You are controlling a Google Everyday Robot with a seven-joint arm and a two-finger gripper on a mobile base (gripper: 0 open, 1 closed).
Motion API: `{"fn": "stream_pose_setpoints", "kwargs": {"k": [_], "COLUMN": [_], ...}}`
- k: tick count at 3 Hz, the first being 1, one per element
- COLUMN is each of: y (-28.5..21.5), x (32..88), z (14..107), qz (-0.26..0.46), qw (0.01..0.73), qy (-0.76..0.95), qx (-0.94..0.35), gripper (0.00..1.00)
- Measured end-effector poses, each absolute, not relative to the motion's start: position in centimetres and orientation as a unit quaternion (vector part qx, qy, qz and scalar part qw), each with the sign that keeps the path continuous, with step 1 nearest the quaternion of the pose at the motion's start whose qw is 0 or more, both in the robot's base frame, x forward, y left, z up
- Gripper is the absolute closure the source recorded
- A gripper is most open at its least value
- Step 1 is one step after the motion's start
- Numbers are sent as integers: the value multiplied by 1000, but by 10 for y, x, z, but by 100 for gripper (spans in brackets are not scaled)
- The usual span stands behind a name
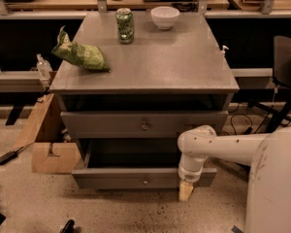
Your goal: Open middle drawer
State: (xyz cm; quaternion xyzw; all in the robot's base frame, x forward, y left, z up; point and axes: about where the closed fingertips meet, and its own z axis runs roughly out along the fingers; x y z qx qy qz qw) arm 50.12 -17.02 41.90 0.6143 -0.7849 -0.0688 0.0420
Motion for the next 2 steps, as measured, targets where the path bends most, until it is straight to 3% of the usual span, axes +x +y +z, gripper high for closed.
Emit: {"fn": "stream_pose_setpoints", "kwargs": {"k": [1, 2], "y": [-170, -170], "x": [501, 501], "z": [419, 419], "qz": [-69, -69], "qw": [42, 42], "qy": [-785, -785], "qx": [614, 614], "gripper": [0, 0]}}
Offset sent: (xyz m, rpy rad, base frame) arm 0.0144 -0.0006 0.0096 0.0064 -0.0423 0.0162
